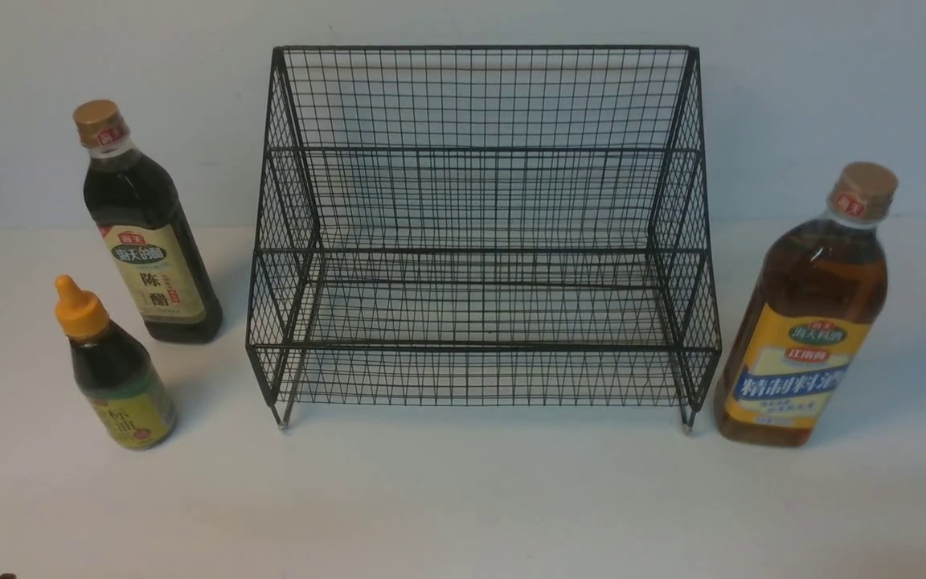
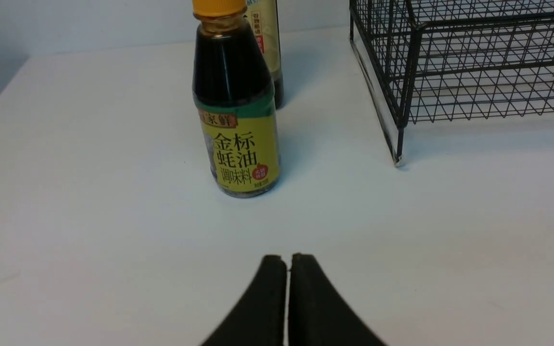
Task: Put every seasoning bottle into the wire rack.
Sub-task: Use the right arm to grab the condiment bottle closest to it
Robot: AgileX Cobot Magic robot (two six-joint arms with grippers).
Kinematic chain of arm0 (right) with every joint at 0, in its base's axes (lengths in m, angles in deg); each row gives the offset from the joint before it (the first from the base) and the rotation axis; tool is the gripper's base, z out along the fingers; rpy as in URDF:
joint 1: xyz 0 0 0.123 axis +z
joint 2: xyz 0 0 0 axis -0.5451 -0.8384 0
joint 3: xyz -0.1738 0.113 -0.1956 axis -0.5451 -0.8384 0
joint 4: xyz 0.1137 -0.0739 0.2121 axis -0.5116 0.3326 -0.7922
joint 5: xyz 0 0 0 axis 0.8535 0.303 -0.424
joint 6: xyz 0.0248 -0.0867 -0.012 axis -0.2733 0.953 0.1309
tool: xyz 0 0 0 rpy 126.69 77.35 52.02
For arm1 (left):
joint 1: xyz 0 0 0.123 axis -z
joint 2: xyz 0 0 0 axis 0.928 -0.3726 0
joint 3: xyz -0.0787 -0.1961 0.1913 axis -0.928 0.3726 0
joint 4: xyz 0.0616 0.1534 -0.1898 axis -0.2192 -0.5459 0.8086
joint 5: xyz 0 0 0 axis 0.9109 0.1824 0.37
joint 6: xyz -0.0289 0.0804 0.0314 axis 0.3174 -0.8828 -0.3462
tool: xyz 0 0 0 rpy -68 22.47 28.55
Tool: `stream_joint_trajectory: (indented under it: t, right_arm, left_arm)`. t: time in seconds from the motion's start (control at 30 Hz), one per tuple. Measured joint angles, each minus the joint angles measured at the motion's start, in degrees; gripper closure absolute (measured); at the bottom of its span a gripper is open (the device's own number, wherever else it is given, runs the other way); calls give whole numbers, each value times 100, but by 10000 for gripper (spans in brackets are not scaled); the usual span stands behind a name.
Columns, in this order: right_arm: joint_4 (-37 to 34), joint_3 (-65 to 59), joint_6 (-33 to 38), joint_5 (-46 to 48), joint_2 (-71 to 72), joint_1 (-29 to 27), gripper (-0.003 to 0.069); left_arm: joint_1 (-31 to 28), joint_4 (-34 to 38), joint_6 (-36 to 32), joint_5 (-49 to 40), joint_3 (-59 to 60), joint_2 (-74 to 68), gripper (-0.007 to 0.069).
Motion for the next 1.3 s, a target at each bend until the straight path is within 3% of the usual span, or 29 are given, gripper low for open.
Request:
stream_joint_trajectory:
  t: [0.3, 0.47, 0.57, 0.73, 0.97, 1.07, 1.3]
  right_arm:
    - [-110, -6, 0, -103, 0, 0, 673]
    - [-909, -52, -5, -1290, 0, 0, 673]
    - [-2091, -52, -131, -2158, 0, 0, 673]
    - [-2814, -52, -109, -2307, 0, 0, 673]
    - [-2815, -52, -312, -2704, 0, 0, 673]
    - [-1861, 349, -431, -2790, -86, 0, 673]
    - [-842, 1582, -621, -3196, -1839, 0, 673]
  left_arm:
    - [0, 0, 0, 0, 0, 0, 629]
    - [0, 0, 0, 0, 0, 0, 629]
    - [0, 0, 0, 0, 0, 0, 629]
    - [0, 0, 0, 0, 0, 0, 629]
    - [0, 0, 0, 0, 0, 0, 629]
    - [0, 0, 0, 0, 0, 0, 629]
    - [0, 0, 0, 0, 0, 0, 629]
